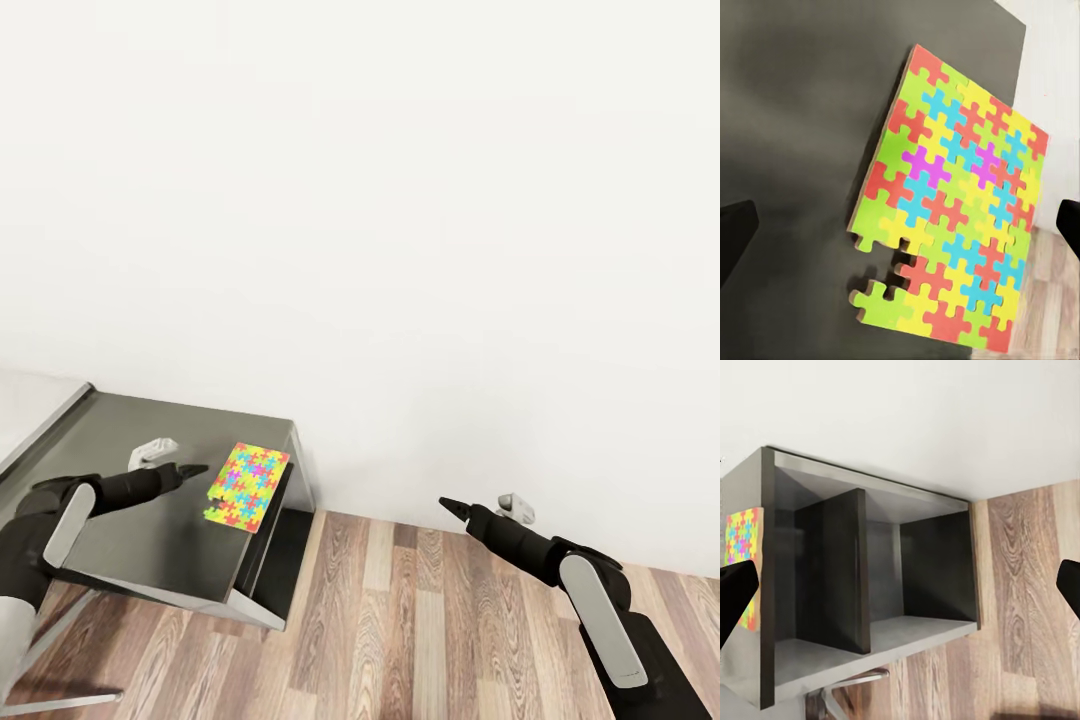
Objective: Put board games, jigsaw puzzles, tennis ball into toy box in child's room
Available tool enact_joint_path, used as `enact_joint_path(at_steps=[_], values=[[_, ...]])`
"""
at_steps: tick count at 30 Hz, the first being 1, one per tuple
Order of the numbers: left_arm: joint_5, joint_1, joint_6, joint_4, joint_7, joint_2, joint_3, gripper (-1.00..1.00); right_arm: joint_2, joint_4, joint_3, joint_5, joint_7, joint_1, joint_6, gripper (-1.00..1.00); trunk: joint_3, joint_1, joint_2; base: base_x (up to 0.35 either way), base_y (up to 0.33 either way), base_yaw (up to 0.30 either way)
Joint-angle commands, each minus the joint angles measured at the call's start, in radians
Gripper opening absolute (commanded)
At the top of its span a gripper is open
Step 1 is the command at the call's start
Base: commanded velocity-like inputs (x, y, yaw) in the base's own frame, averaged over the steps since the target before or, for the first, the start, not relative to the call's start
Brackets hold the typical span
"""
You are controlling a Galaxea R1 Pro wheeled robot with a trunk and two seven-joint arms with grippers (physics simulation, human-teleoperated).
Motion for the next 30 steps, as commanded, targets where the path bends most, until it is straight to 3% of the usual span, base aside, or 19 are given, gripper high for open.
enact_joint_path(at_steps=[1,6,11,30], values=[[0.000,0.000,0.008,-0.001,-0.024,0.004,0.002,1.00,0.000,0.000,-0.002,0.005,0.006,-0.001,0.006,1.00,0.000,0.001,-0.001,0.000,0.000,-0.065],[-0.006,0.001,0.012,-0.002,-0.177,0.030,0.003,1.00,0.000,0.000,-0.002,0.005,0.007,0.000,0.005,1.00,0.008,0.001,-0.001,0.000,0.000,-0.069],[-0.009,0.001,0.013,0.000,-0.276,0.041,0.004,1.00,0.000,0.000,-0.002,0.004,0.007,0.001,-0.002,1.00,0.016,0.001,-0.001,0.000,0.025,-0.076],[-0.007,0.001,0.012,0.001,-0.314,0.052,0.003,1.00,0.000,0.012,-0.003,0.006,0.056,0.001,-0.033,1.00,0.043,0.001,-0.001,0.046,0.230,-0.168]])
